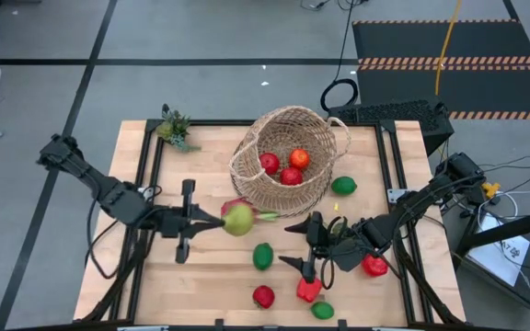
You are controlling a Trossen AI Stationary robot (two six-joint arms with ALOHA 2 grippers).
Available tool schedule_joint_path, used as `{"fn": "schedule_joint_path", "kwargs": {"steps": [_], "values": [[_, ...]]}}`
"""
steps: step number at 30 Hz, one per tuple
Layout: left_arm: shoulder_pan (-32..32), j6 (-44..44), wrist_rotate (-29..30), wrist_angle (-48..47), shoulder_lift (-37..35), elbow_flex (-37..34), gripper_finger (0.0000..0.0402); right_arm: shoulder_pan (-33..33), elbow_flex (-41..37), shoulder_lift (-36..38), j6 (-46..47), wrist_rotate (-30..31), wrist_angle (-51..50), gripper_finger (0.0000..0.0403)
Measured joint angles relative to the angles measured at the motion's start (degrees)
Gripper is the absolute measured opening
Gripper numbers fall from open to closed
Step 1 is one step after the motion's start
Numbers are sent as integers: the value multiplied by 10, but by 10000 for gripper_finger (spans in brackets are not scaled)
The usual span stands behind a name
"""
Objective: Build produce basket
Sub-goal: Put the left green pear into the basket
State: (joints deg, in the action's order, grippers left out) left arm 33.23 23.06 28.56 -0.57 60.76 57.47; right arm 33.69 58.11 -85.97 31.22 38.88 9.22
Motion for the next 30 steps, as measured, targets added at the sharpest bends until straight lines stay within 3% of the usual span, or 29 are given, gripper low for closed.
{"fn": "schedule_joint_path", "kwargs": {"steps": [4, 12, 18, 26, 30], "values": [[-24, 13, 0, -11, 8, 0, 11, -7, 0, 0, -42, 3, 17, 391], [-48, 15, -7, -7, 37, 0, 5, -36, 0, 0, -213, 2, 119, 391], [-51, 24, -17, -7, 50, 0, 17, -47, 0, 0, -218, -63, 107, 391], [-75, 23, -41, 13, 94, 0, 14, -75, 0, 0, -265, -55, 139, 391], [-83, 23, -41, 13, 112, 0, 15, -75, 0, 0, -280, -20, 138, 391]]}}
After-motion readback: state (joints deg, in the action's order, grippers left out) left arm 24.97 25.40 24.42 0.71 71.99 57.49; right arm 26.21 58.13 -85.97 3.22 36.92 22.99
